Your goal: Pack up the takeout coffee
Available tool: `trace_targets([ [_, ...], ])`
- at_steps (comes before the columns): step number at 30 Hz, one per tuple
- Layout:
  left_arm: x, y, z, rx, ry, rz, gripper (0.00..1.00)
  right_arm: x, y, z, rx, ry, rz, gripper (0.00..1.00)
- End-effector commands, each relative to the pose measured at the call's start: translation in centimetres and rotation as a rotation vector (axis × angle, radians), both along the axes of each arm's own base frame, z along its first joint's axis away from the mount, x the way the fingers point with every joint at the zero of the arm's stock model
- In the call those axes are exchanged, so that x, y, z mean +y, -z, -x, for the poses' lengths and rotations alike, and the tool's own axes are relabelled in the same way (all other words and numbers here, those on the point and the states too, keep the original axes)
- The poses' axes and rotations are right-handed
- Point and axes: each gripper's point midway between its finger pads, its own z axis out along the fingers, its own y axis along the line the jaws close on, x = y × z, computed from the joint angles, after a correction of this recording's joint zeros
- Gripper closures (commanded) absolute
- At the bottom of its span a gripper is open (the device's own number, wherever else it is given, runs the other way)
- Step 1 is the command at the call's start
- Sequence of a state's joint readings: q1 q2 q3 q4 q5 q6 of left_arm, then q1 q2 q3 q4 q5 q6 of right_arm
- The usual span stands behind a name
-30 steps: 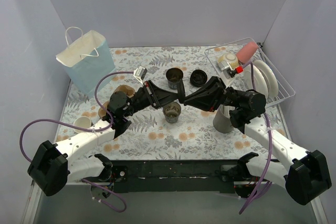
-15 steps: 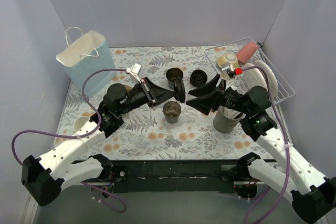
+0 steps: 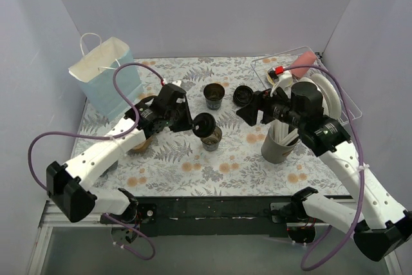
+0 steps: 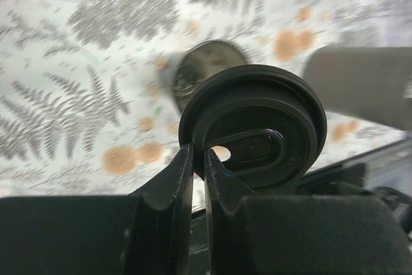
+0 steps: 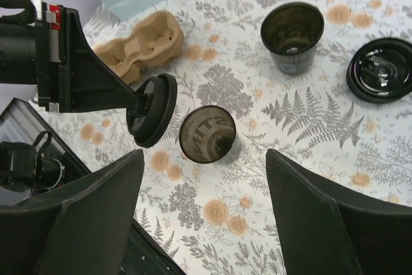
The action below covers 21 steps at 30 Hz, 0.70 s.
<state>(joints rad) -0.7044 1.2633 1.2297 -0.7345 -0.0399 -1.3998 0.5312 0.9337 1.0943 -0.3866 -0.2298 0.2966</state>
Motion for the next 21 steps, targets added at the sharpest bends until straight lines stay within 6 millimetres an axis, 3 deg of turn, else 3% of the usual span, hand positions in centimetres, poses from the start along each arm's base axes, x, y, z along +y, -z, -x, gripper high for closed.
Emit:
trace_targets([
  [1, 2.7, 3.0, 1.2, 0.091, 0.015, -0.209, 1.00, 0.3, 0.9, -0.5, 0.035, -0.007, 0.042, 0.19],
  [8, 1.5, 4.0, 0.8, 0.141, 0.044, -0.237, 1.00, 1.8, 4.5, -1.5, 0.137, -0.046, 0.066, 0.26],
  [12, 0.1, 3.3, 0.1, 0.124, 0.052, -0.222, 1.00, 2.1, 6.3, -1.7, 0.179, -0.056, 0.085, 0.28],
  [21, -1.2, 4.5, -1.1, 0.148, 0.042, -0.335, 1.00, 1.5, 7.2, -1.9, 0.170, -0.029, 0.108, 0.28],
])
